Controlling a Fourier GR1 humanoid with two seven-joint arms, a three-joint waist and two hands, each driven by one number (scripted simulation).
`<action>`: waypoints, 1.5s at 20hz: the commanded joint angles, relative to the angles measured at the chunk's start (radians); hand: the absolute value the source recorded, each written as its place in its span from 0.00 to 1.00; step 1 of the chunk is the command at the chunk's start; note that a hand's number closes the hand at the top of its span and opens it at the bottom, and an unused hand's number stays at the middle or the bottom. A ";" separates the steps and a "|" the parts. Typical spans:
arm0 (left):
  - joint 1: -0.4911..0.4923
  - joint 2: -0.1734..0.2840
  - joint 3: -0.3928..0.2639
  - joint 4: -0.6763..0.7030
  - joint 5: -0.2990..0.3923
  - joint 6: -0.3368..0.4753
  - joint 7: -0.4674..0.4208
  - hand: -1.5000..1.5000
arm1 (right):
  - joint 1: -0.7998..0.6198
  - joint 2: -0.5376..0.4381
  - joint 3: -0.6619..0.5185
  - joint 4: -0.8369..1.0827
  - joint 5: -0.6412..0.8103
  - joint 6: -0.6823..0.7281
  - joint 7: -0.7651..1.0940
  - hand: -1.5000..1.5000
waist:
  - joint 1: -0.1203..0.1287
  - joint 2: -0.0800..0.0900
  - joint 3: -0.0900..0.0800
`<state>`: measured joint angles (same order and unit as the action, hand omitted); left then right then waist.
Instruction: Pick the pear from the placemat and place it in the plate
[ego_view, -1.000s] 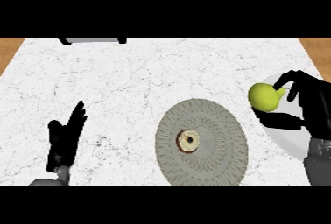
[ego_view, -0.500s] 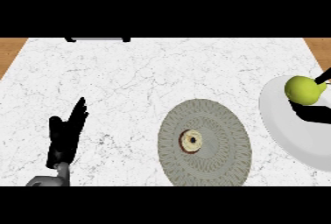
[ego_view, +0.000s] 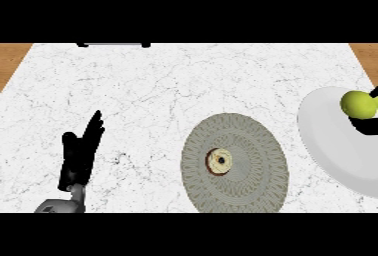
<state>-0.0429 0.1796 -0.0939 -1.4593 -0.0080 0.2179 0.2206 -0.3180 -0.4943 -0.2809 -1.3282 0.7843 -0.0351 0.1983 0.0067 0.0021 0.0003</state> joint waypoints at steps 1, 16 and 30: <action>-0.051 0.006 0.023 0.040 0.014 -0.031 0.007 0.50 | -0.099 -0.025 0.022 0.180 0.012 0.059 -0.010 1.00 | 0.005 0.002 0.000; 0.065 0.003 0.016 -0.090 -0.016 -0.025 0.014 0.50 | -0.096 -0.072 -0.041 0.479 -0.157 0.214 -0.404 0.00 | 0.004 -0.003 0.001; 0.009 -0.022 0.034 -0.005 -0.027 -0.027 -0.009 0.50 | -0.002 -0.085 -0.371 0.560 -0.606 0.444 -0.652 0.00 | -0.008 -0.002 0.000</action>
<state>-0.0439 0.1648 -0.0554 -1.4607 -0.0220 0.1928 0.2222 -0.3934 -0.5878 -0.6311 -0.7888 0.2295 0.3620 -0.3818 -0.0050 -0.0002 0.0005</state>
